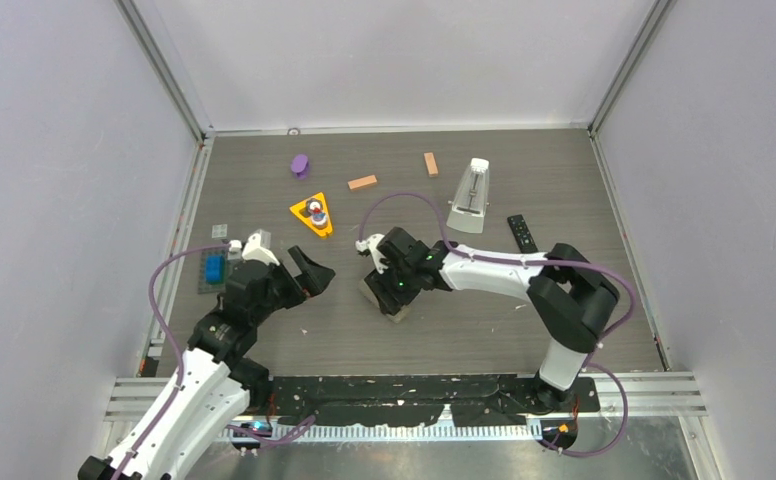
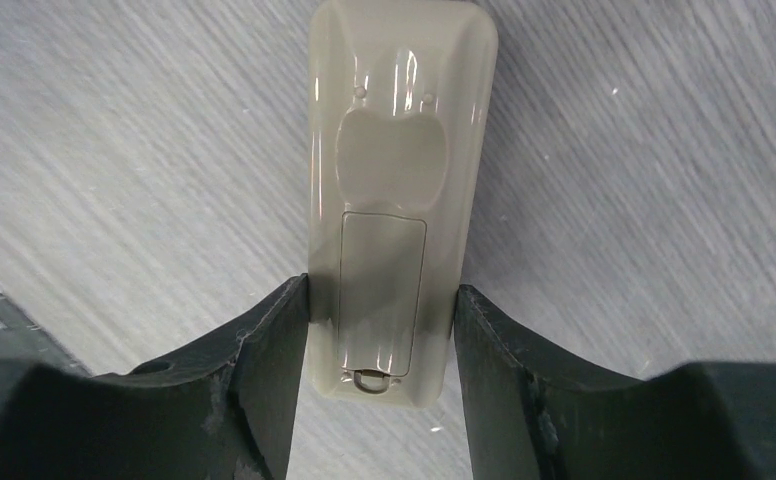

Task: Load the batteries into the remote control

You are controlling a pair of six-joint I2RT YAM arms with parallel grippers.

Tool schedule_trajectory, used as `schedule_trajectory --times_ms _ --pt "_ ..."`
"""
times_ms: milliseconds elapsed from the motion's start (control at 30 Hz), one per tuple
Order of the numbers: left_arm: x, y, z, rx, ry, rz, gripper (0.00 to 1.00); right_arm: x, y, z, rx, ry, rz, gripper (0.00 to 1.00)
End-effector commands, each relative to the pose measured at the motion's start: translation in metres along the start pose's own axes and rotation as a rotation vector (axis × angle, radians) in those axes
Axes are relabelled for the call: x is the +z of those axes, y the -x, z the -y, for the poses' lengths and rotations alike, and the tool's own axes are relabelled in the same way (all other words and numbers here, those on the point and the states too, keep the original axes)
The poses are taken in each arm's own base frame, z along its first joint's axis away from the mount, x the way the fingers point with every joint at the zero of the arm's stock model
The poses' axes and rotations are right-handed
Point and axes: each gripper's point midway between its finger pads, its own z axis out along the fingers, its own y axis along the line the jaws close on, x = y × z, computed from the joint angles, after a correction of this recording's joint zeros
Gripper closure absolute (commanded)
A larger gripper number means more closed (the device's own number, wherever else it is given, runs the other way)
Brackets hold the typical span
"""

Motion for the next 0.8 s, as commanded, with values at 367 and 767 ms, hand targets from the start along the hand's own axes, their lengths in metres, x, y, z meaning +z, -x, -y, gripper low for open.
schedule_trajectory --times_ms 367,767 --pt "-0.044 0.024 0.137 0.075 -0.688 0.005 0.01 -0.192 0.111 -0.086 0.229 0.700 0.681 0.74" --pt "-0.078 0.044 0.189 0.042 -0.968 0.025 0.08 -0.255 0.116 -0.115 0.226 0.921 0.750 0.72"
